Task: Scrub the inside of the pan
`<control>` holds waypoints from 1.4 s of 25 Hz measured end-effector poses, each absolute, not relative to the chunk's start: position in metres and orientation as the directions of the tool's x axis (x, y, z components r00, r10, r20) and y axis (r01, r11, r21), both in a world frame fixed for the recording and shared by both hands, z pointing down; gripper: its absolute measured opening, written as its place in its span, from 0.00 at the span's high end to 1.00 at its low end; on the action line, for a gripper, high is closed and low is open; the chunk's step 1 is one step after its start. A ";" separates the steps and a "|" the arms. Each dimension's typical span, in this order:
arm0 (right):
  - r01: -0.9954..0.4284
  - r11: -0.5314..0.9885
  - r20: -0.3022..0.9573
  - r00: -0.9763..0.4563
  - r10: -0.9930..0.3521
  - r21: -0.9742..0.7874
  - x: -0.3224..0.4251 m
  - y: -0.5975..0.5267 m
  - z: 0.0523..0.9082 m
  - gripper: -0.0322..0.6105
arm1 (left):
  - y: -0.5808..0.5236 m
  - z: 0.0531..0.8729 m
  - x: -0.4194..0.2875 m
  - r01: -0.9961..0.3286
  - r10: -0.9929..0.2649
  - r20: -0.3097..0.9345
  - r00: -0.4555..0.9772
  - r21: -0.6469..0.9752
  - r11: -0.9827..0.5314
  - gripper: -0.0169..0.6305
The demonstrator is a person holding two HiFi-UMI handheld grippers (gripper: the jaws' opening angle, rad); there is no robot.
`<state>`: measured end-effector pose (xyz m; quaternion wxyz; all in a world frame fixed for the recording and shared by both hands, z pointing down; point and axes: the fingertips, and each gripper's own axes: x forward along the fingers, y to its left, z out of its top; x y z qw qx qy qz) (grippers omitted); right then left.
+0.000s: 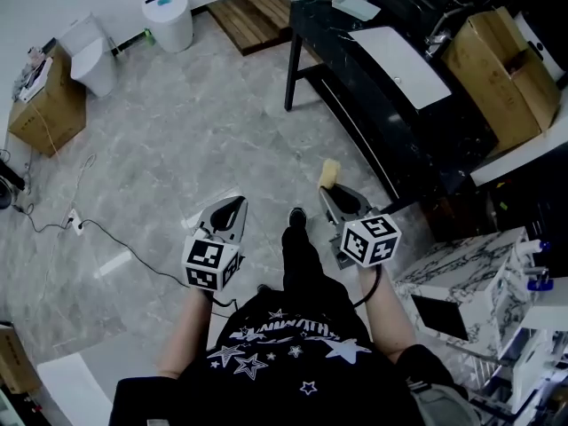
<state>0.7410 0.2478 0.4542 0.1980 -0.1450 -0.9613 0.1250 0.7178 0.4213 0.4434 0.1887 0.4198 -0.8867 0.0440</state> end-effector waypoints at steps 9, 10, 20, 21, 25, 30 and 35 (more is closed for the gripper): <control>0.202 0.931 0.345 -0.888 0.305 -0.304 0.598 0.163 0.468 0.84 | 0.355 0.442 0.572 -0.748 -0.714 0.364 -0.599 0.065 0.660 0.96; 0.197 0.931 0.347 -0.888 0.302 -0.307 0.581 0.152 0.469 0.84 | 0.345 0.442 0.554 -0.746 -0.712 0.363 -0.601 0.065 0.663 0.96; 0.198 0.926 0.363 -0.877 0.314 -0.322 0.434 0.060 0.470 0.84 | 0.258 0.444 0.415 -0.728 -0.701 0.369 -0.611 0.088 0.680 0.96; 0.199 0.922 0.362 -0.876 0.319 -0.332 0.423 0.054 0.471 0.84 | 0.251 0.445 0.404 -0.727 -0.699 0.371 -0.611 0.085 0.681 0.96; 0.214 0.910 0.366 -0.864 0.346 -0.356 0.384 0.031 0.472 0.84 | 0.233 0.446 0.361 -0.715 -0.684 0.375 -0.625 0.076 0.695 0.96; 0.220 0.899 0.354 -0.863 0.361 -0.380 0.347 0.009 0.465 0.84 | 0.213 0.444 0.321 -0.713 -0.681 0.380 -0.626 0.073 0.697 0.96; 0.196 0.895 0.353 -0.868 0.348 -0.402 0.323 -0.009 0.461 0.84 | 0.191 0.446 0.283 -0.734 -0.694 0.394 -0.602 0.070 0.676 0.96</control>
